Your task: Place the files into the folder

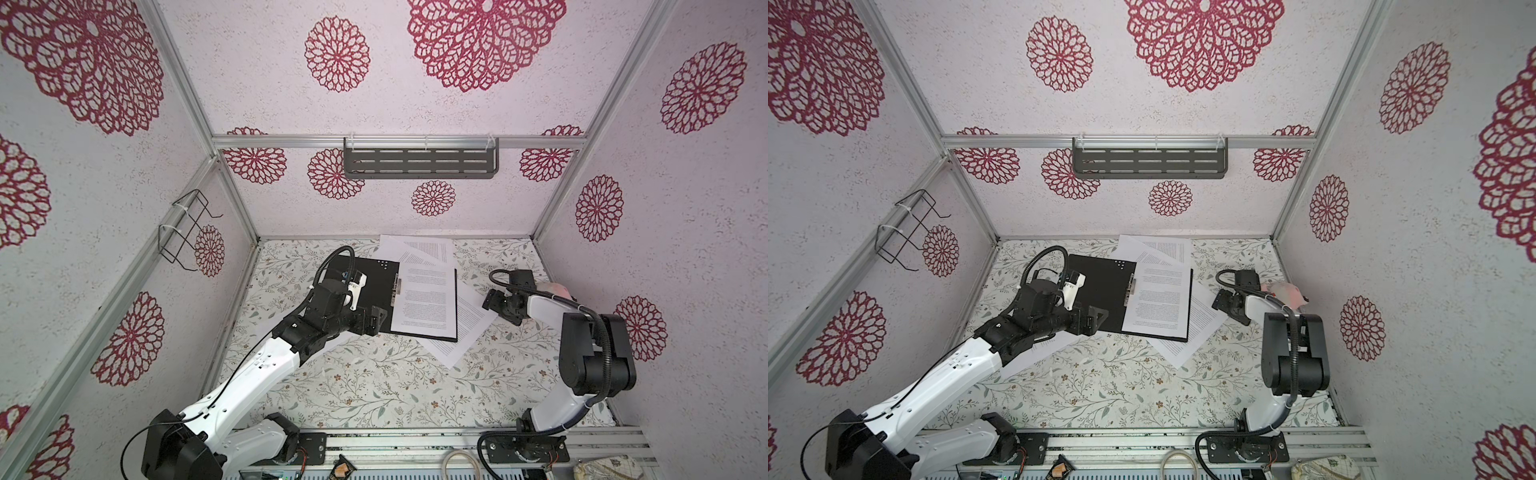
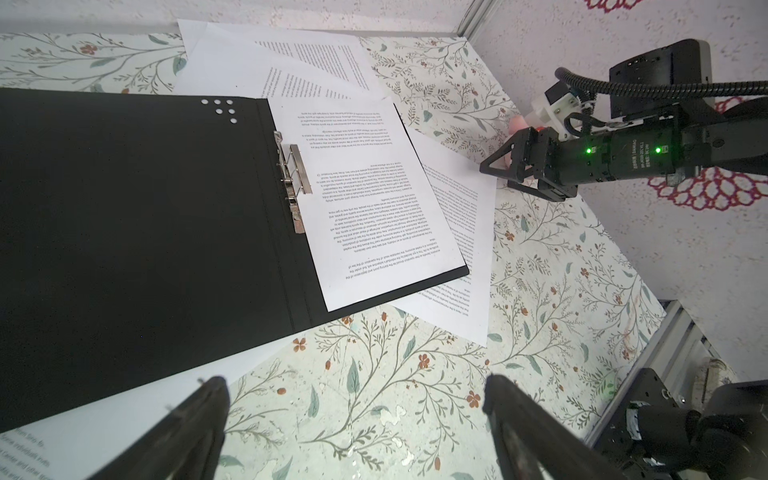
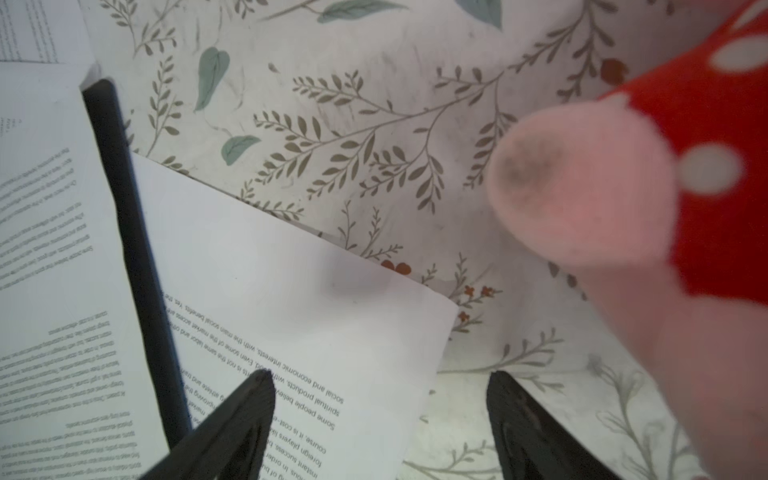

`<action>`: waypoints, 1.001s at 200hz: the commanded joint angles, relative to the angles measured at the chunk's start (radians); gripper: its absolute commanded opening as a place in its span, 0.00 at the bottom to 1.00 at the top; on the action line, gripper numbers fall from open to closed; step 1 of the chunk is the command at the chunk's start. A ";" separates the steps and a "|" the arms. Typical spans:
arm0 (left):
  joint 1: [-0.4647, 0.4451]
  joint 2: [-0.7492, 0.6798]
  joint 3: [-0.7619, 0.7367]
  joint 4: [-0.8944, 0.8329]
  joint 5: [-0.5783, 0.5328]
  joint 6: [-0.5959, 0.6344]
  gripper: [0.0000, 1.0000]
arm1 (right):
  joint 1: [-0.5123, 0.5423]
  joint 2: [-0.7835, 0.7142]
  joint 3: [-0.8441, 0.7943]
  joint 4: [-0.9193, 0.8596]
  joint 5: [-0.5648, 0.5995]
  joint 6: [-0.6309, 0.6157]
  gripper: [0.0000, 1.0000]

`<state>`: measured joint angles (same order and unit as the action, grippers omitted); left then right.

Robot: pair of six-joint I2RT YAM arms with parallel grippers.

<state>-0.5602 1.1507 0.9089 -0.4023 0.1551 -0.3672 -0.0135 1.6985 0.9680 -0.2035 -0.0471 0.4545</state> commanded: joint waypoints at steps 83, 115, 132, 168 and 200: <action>0.008 0.000 0.012 -0.004 0.031 0.015 0.99 | -0.065 0.036 -0.095 0.176 -0.178 0.040 0.84; 0.007 -0.003 0.010 -0.004 0.029 0.016 0.99 | -0.069 0.039 -0.128 0.246 -0.250 0.077 0.83; 0.008 -0.003 0.010 -0.002 0.028 0.017 0.99 | -0.069 0.031 -0.141 0.277 -0.279 0.096 0.83; 0.008 -0.002 0.010 -0.002 0.030 0.014 0.98 | -0.072 -0.008 -0.185 0.343 -0.341 0.137 0.82; 0.008 -0.001 0.010 -0.001 0.031 0.015 0.99 | -0.071 -0.045 -0.230 0.393 -0.384 0.172 0.79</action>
<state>-0.5598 1.1522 0.9089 -0.4095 0.1749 -0.3672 -0.0853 1.6962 0.7818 0.1856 -0.3706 0.5720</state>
